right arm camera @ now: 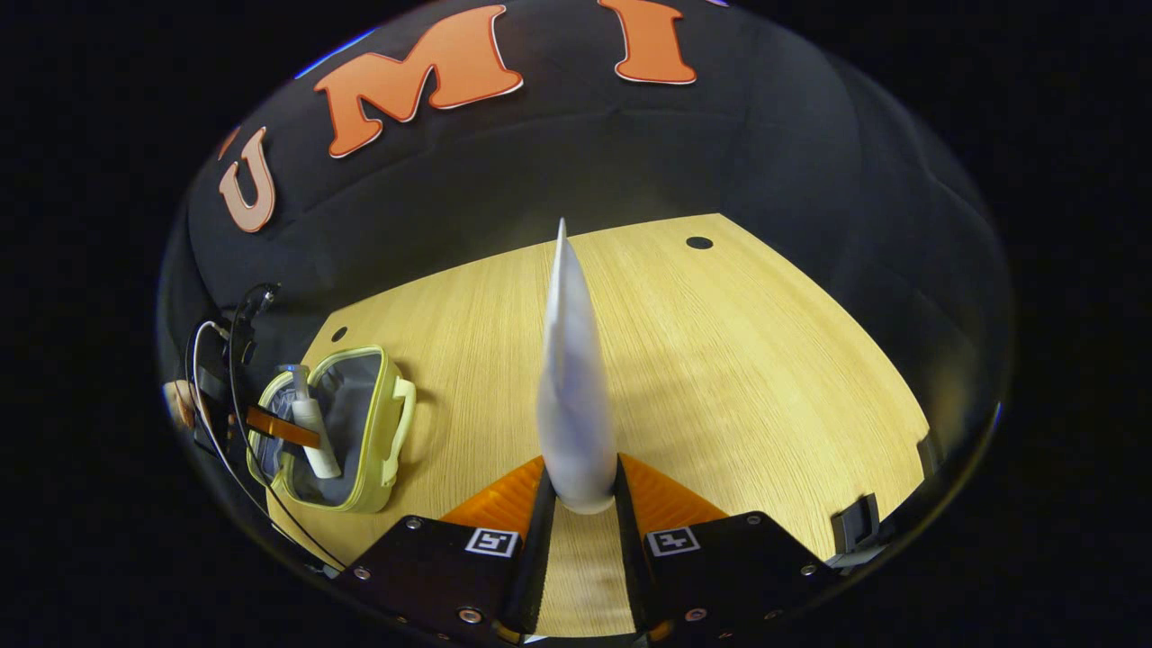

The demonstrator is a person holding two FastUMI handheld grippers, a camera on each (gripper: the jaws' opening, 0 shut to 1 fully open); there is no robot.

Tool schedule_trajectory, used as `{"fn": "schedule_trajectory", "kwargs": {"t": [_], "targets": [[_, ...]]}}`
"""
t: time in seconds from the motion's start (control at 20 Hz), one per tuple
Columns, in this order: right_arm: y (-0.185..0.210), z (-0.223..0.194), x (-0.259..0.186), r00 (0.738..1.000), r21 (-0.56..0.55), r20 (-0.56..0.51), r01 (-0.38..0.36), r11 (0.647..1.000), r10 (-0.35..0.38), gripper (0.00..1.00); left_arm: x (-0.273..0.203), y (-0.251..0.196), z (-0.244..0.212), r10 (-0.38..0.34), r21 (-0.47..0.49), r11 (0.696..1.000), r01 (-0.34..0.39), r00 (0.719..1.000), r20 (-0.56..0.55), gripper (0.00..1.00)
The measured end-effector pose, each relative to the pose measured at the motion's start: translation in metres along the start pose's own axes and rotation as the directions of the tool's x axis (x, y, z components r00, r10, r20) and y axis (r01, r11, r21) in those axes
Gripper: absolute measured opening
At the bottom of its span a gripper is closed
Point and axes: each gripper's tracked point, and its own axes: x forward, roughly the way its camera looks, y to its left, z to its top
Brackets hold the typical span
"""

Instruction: First open the suitcase, pack the skin care products into it, and then close the suitcase.

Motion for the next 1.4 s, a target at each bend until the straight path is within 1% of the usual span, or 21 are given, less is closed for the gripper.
{"fn": "schedule_trajectory", "kwargs": {"t": [0.05,0.15,0.2,0.25,0.3,0.35,0.4,0.5,0.55,0.65,0.7,0.8,0.85,0.9,1.0,1.1,1.15,1.25,1.3,1.35,1.4], "targets": [[0.000,0.000,-0.001,1.000,0.003,-0.003,0.002,1.000,-0.002,0.33,0.000,0.002,0.001,0.012,0.008,1.000,-0.012,1.000,-0.005,0.62],[0.000,0.001,-0.003,1.000,0.012,-0.003,0.004,1.000,-0.004,0.33,-0.003,0.005,0.010,0.033,0.022,0.999,-0.034,0.999,0.022,0.64],[0.003,0.002,-0.004,1.000,0.014,-0.003,0.002,1.000,-0.002,0.38,-0.005,0.009,0.013,0.051,0.035,0.998,-0.052,0.998,0.042,0.76],[0.005,0.002,-0.006,1.000,0.013,-0.004,-0.002,1.000,0.002,0.38,-0.009,0.007,0.017,0.048,0.043,0.998,-0.050,0.997,0.056,0.88],[0.007,0.003,-0.007,1.000,0.010,-0.004,-0.007,1.000,0.007,0.33,-0.011,0.006,0.019,0.056,0.044,0.997,-0.059,0.996,0.069,1.00],[0.011,0.006,-0.007,1.000,0.003,-0.004,-0.012,1.000,0.012,0.33,-0.016,0.004,0.019,0.058,0.047,0.997,-0.062,0.995,0.081,1.00],[0.015,0.009,-0.008,1.000,-0.006,-0.003,-0.017,1.000,0.017,0.38,-0.020,0.003,0.021,0.055,0.050,0.997,-0.060,0.993,0.105,1.00],[0.024,0.018,-0.011,1.000,-0.029,-0.002,-0.029,0.999,0.029,0.38,-0.033,0.000,0.021,0.052,0.043,0.997,-0.060,0.985,0.165,1.00],[0.031,0.021,-0.014,0.999,-0.038,-0.005,-0.039,0.999,0.038,0.38,-0.044,0.002,0.022,0.063,0.035,0.997,-0.072,0.975,0.211,1.00],[0.052,0.031,-0.019,0.997,-0.049,-0.026,-0.077,0.996,0.075,0.38,-0.069,0.004,0.022,0.065,0.008,0.997,-0.071,0.948,0.311,1.00],[0.068,0.034,-0.021,0.993,-0.052,-0.046,-0.108,0.993,0.106,0.33,-0.081,0.006,0.022,0.062,-0.009,0.998,-0.063,0.934,0.352,1.00],[0.106,0.035,-0.026,0.979,-0.060,-0.104,-0.182,0.981,0.175,0.43,-0.110,0.019,0.013,0.080,-0.059,0.996,-0.060,0.899,0.431,1.00],[0.126,0.034,-0.029,0.968,-0.066,-0.135,-0.220,0.973,0.209,0.38,-0.126,0.027,0.010,0.083,-0.073,0.996,-0.055,0.875,0.478,1.00],[0.149,0.032,-0.030,0.955,-0.071,-0.170,-0.257,0.964,0.243,0.38,-0.138,0.035,0.007,0.088,-0.081,0.995,-0.054,0.855,0.511,0.99],[0.190,0.027,-0.029,0.927,-0.087,-0.232,-0.320,0.943,0.294,0.38,-0.163,0.062,-0.004,0.126,-0.102,0.991,-0.083,0.815,0.565,0.99],[0.226,0.020,-0.024,0.898,-0.119,-0.299,-0.371,0.921,0.323,0.38,-0.177,0.091,-0.022,0.172,-0.119,0.985,-0.126,0.791,0.587,0.99],[0.245,0.019,-0.015,0.880,-0.136,-0.332,-0.400,0.906,0.338,0.38,-0.186,0.105,-0.031,0.197,-0.128,0.980,-0.150,0.781,0.593,0.99],[0.267,0.017,0.010,0.832,-0.129,-0.427,-0.444,0.887,0.354,0.38,-0.198,0.133,-0.046,0.242,-0.145,0.970,-0.194,0.761,0.601,1.00],[0.276,0.016,0.025,0.804,-0.113,-0.477,-0.458,0.881,0.357,0.43,-0.199,0.142,-0.055,0.259,-0.155,0.966,-0.208,0.755,0.602,0.99],[0.276,0.009,0.037,0.776,-0.097,-0.524,-0.463,0.881,0.350,0.38,-0.203,0.153,-0.064,0.273,-0.169,0.962,-0.214,0.751,0.601,0.99],[0.265,0.003,0.042,0.752,-0.087,-0.567,-0.460,0.884,0.336,0.38,-0.207,0.164,-0.073,0.287,-0.186,0.958,-0.219,0.750,0.596,0.99]]}}
